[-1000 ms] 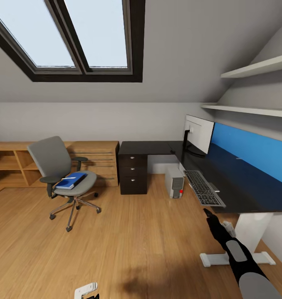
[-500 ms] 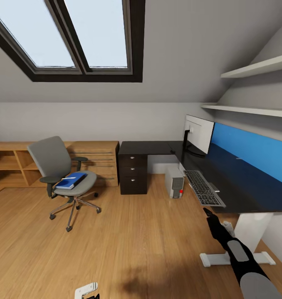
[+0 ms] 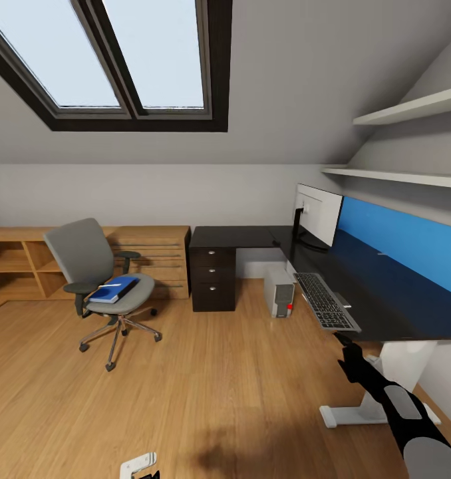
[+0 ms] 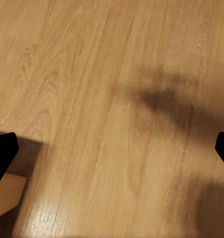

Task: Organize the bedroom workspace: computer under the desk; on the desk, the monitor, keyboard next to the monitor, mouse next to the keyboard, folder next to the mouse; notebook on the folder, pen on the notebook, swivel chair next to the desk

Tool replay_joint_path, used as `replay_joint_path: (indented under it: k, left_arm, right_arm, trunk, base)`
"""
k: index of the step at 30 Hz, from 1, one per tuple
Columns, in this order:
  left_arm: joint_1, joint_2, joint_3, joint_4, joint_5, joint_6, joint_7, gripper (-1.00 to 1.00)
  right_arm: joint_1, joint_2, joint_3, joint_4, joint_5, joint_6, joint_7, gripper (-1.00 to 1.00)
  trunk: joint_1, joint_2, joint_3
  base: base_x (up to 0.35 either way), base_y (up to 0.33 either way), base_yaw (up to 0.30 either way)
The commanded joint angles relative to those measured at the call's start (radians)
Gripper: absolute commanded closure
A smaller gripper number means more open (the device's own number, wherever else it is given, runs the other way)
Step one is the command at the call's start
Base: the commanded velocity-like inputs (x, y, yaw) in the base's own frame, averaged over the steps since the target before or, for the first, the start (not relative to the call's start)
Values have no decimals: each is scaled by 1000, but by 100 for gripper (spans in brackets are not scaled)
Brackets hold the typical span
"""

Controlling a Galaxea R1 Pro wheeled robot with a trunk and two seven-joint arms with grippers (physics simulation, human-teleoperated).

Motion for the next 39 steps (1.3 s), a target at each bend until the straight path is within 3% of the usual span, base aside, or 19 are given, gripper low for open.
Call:
replay_joint_path:
  k: [1, 10, 39]
  left_arm:
    - [-1, -1, 5, 1, 1, -3, 0, -100]
    - [-1, -1, 5, 1, 1, -3, 0, -100]
    - [-1, -1, 5, 0, 0, -3, 0, -100]
  right_arm:
    - [-1, 0, -5, 0, -7, 10, 2, -100]
    - [-1, -3, -6, 0, -17, 12, 4, -100]
    - [-1, -4, -6, 0, -19, 12, 2, -100]
  trunk:
    - [0, -1, -1]
    - [0, -1, -1]
    - [103, -190, -86]
  base:
    - [0, 0, 0]
    - [0, 0, 0]
    - [0, 0, 0]
